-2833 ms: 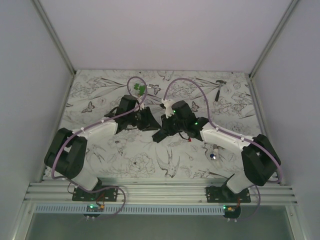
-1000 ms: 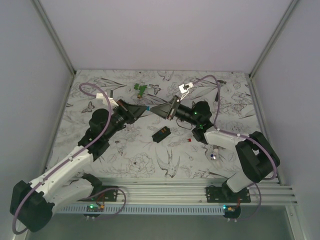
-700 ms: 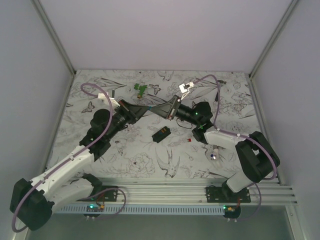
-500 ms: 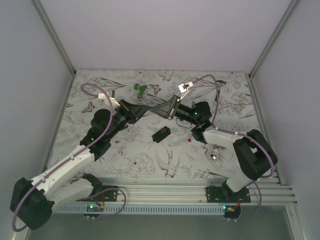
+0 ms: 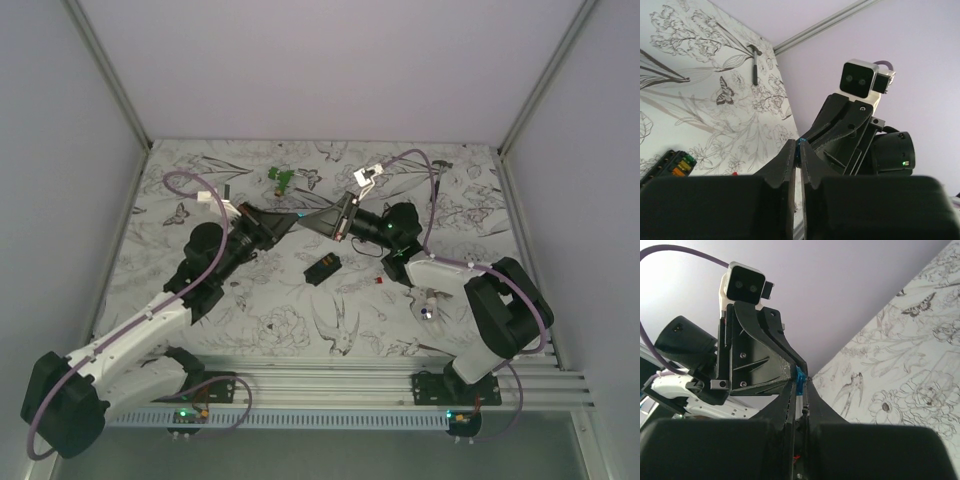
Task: Snap on the fuse box
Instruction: Pick up the fuse from the center of the board, then install the fuse at the fuse box base.
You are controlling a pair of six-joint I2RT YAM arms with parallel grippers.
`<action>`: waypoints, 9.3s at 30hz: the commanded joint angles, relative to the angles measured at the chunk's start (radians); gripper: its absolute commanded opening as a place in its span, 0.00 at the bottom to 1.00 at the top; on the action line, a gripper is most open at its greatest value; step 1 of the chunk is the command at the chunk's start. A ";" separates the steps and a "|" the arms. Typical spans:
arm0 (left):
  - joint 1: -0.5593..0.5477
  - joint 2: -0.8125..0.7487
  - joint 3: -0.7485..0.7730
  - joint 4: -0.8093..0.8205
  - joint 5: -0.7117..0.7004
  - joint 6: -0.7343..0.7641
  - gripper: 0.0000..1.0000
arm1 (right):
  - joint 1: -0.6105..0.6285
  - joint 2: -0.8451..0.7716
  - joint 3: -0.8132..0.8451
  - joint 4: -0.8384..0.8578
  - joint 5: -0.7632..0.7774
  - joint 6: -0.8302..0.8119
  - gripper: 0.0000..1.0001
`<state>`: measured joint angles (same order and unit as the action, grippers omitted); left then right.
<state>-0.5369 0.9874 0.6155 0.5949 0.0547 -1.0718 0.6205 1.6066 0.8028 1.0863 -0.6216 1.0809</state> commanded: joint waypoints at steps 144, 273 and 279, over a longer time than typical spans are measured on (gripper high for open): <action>0.206 0.570 0.049 -0.314 0.418 0.194 0.76 | 0.226 0.257 0.605 -1.591 0.584 -0.869 0.28; 0.092 0.822 0.236 -0.420 0.446 0.138 0.32 | 0.263 0.272 0.608 -1.654 0.867 -0.589 0.01; 0.092 0.822 0.234 -0.420 0.445 0.138 0.31 | 0.263 0.265 0.595 -1.655 0.877 -0.583 0.00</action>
<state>-0.4370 1.7741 0.8520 0.2104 0.5247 -0.9352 0.8757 1.8942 1.3678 -0.5659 0.2249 0.4847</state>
